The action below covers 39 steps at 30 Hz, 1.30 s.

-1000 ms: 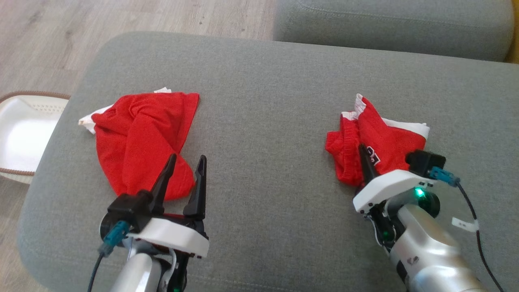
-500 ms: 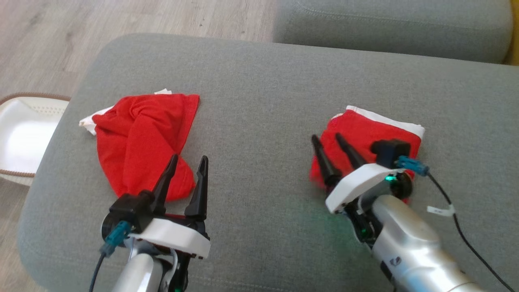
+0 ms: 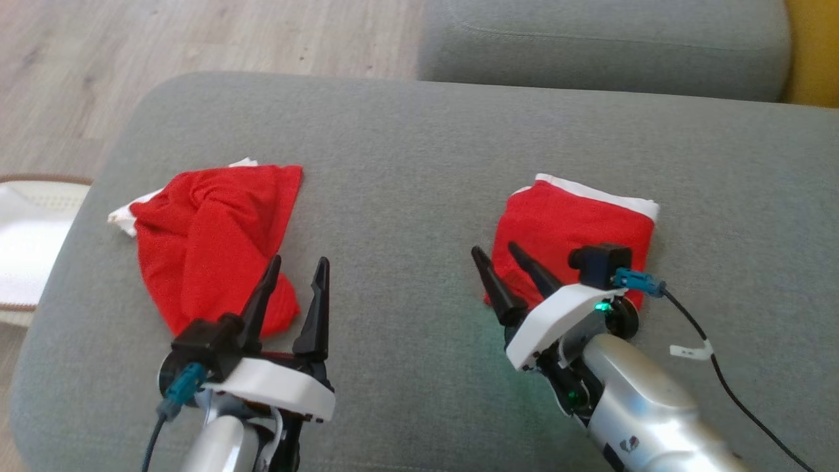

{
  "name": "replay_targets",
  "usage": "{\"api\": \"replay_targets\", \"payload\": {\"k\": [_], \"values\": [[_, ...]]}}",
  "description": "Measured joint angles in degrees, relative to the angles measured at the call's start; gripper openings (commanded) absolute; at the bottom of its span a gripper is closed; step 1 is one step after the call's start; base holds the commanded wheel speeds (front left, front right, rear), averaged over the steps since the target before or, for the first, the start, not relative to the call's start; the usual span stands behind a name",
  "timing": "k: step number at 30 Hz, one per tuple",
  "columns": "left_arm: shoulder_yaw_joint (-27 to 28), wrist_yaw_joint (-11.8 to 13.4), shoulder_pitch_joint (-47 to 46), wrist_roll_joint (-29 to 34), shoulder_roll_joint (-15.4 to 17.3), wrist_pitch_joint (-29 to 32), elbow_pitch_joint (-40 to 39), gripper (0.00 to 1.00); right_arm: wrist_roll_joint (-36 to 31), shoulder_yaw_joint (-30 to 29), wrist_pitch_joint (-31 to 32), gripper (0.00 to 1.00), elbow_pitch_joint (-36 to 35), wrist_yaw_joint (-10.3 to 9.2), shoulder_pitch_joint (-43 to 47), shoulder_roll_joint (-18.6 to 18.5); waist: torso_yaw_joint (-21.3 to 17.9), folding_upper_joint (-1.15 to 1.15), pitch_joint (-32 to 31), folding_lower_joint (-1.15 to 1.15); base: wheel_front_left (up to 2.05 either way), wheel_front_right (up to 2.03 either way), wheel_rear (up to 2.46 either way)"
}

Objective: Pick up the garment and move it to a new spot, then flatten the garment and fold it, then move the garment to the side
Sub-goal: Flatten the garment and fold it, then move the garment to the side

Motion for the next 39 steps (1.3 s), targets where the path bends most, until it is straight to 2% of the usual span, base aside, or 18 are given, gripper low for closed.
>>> {"api": "replay_targets", "payload": {"k": [5, 10, 16, 21, 29, 37, 38, 39], "values": [[0.86, 0.07, 0.09, -0.02, 0.0, 0.0, -0.63, 1.0, -5.08, -4.17, -2.5, 1.0, 0.14, 0.0, -0.01, 0.02, -2.3, 0.0, -0.72, 0.0, 0.0, 0.0, 0.0], [1.83, 0.29, 0.19, -0.13, 0.0, 0.0, -2.71, 1.0, -16.24, -12.74, -3.8, 1.0, -0.27, 0.0, 0.15, -0.31, -4.94, 0.0, -1.17, 0.0, 0.0, 0.0, 0.0], [2.64, 0.49, 0.73, -0.14, 0.0, 0.0, -5.17, 1.0, -30.74, -30.14, -4.19, 1.0, -11.56, 0.0, 7.54, -0.57, -8.2, 0.0, -1.41, 0.0, 0.0, 0.0, 0.0], [2.77, 0.54, 1.12, -0.14, 0.0, -0.01, -6.53, 1.0, -37.4, -38.44, -4.2, 1.0, -20.4, 0.0, 17.78, -0.18, -10.17, 0.0, -1.28, 0.0, 0.0, 0.0, 0.0], [2.76, 0.54, 1.37, -0.14, 0.0, -0.01, -7.22, 1.0, -35.98, -39.01, -4.2, 1.0, -25.76, 0.0, 22.04, 0.62, -11.76, 0.0, -1.03, 0.0, 0.0, 0.0, 0.0], [2.41, 0.47, 1.36, -0.14, 0.01, -0.01, -7.47, 1.0, -35.77, -38.36, -4.2, 1.0, -27.38, 0.0, 21.97, 0.63, -10.6, 0.0, -0.1, 0.0, 0.0, 0.0, 0.0], [2.36, 0.47, 1.32, -0.14, 0.01, -0.01, -7.55, 1.0, -35.76, -38.16, -4.2, 0.9, -27.38, 0.0, 21.9, 0.64, -10.29, 0.0, 0.2, 0.0, 0.0, 0.0, 0.0], [2.29, 0.47, 1.24, -0.15, 0.01, -0.01, -7.61, 1.0, -35.95, -37.89, -4.2, 0.0, -27.36, 0.0, 21.84, 0.64, -9.96, 0.0, 0.53, 0.0, 0.0, 0.0, 0.0]]}}
